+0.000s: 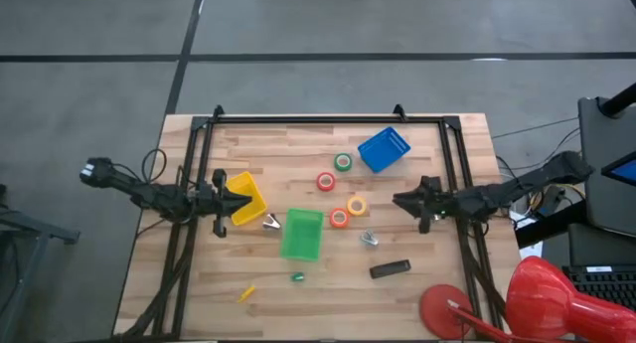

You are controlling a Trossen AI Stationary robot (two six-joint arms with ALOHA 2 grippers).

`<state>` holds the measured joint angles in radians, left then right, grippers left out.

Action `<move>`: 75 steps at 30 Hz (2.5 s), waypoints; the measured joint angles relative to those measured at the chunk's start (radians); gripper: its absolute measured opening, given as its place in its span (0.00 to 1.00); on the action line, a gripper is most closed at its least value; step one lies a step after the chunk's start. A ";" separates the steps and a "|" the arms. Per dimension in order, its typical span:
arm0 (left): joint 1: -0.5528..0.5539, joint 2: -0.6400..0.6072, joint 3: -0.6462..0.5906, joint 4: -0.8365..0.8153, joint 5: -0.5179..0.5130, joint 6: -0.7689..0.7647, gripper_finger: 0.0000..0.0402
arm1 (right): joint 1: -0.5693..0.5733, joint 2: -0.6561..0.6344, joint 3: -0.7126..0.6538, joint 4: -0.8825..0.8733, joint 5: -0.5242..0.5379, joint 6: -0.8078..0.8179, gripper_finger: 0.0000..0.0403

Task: Pick and place Stapler, Stapler remover, tape
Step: Put the yellow tape into the blue bin

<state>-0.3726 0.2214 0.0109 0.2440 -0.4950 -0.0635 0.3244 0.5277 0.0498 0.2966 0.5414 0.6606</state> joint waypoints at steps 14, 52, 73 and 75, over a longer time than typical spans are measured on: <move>0.000 0.000 0.000 -0.001 0.000 0.000 0.05 | -0.146 0.691 0.271 -0.033 -0.100 0.157 0.47; 0.000 0.000 0.000 -0.002 0.000 0.000 0.05 | -0.238 1.103 0.646 -0.367 -0.135 0.022 0.08; 0.000 0.000 0.000 -0.008 0.000 0.000 0.05 | -0.519 0.639 0.645 -0.645 -0.054 -0.162 0.09; 0.000 0.000 0.000 -0.008 0.000 0.000 0.05 | -0.585 0.624 0.645 -0.638 -0.098 -0.179 0.09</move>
<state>-0.3726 0.2218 0.0109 0.2359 -0.4950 -0.0634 -0.2604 1.1517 0.6952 -0.3410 0.4432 0.4820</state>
